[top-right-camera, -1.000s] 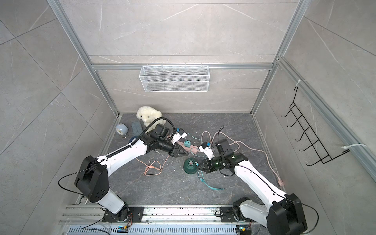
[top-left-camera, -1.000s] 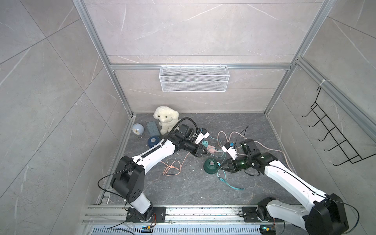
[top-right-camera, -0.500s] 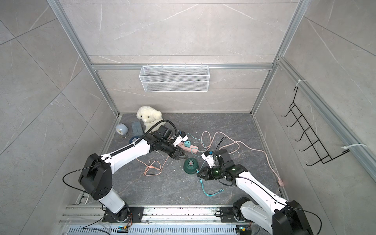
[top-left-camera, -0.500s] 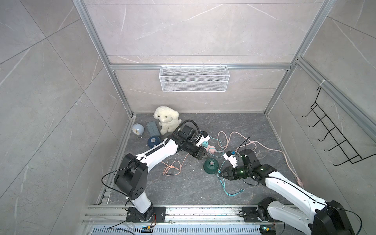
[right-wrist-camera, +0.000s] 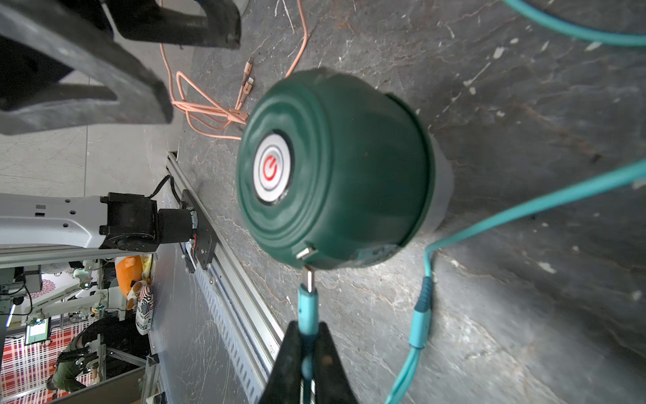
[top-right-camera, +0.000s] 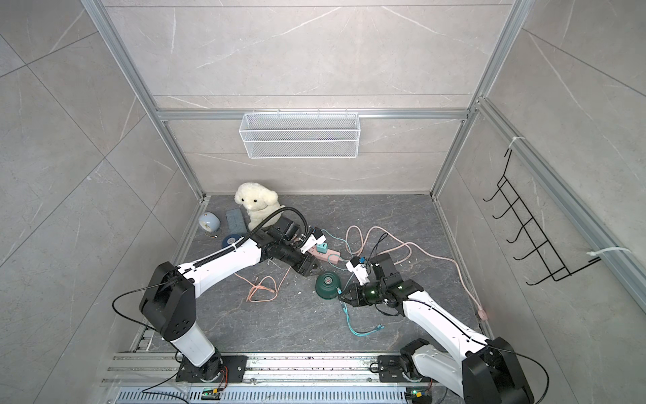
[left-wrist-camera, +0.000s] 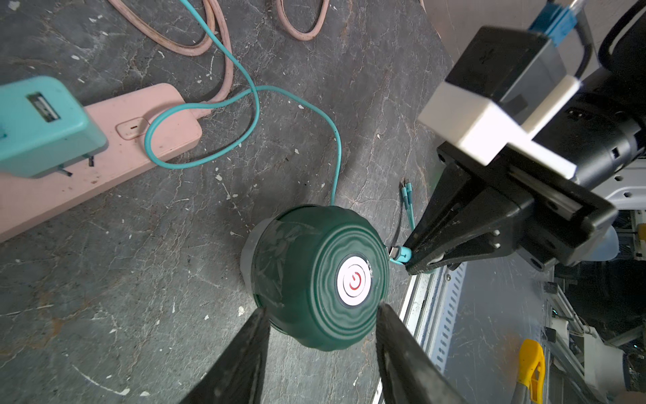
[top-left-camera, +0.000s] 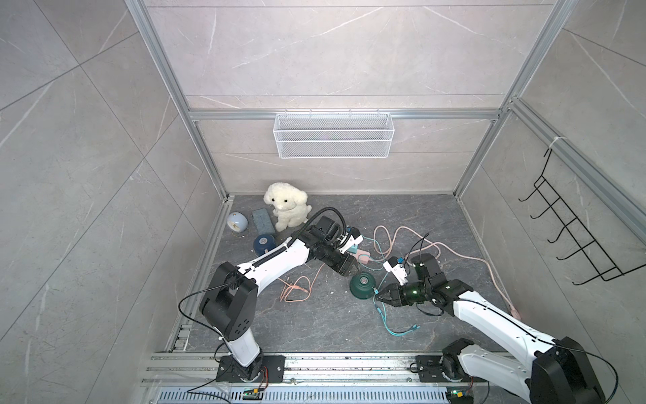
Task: Charge the cordless meat grinders
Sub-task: Pick up the charging cable from the center of the board.
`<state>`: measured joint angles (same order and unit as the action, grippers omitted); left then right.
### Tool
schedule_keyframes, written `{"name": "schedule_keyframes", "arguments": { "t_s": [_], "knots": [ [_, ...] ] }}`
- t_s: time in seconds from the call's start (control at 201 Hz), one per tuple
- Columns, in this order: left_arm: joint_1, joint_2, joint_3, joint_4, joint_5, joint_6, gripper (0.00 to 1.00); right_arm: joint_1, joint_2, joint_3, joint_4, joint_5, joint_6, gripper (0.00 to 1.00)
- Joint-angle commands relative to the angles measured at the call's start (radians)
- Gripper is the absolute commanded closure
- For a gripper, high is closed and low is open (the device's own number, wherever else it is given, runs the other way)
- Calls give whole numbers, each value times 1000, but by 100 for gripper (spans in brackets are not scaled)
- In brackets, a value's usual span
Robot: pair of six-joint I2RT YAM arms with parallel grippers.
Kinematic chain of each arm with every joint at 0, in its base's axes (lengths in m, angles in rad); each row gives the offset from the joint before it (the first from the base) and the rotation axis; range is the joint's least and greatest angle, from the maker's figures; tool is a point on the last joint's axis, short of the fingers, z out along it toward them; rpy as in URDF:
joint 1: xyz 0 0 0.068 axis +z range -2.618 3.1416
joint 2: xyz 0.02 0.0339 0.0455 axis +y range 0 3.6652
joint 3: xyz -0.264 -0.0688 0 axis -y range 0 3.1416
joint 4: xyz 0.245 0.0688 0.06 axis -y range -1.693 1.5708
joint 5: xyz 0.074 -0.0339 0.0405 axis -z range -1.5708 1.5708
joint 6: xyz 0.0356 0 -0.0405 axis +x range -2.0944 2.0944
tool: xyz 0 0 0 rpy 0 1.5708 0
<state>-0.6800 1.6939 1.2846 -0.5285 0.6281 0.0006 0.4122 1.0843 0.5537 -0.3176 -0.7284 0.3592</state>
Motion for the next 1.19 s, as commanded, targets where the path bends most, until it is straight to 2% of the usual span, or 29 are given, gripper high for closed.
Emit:
{"name": "schedule_keyframes", "arguments": {
  "t_s": [0.0,0.577,0.956,1.185],
  "knots": [
    [-4,-2,29,-1,-6,17,48,-24,-9,29,-8,-42,-35,90],
    [-6,5,42,4,-8,0,48,-28,50,-4,67,-100,-14,90],
    [-6,9,46,1,-15,-3,48,-51,7,-35,41,-96,-14,90],
    [-6,15,51,-2,-11,-6,48,-51,38,-33,74,-130,-6,90]
  ]
}}
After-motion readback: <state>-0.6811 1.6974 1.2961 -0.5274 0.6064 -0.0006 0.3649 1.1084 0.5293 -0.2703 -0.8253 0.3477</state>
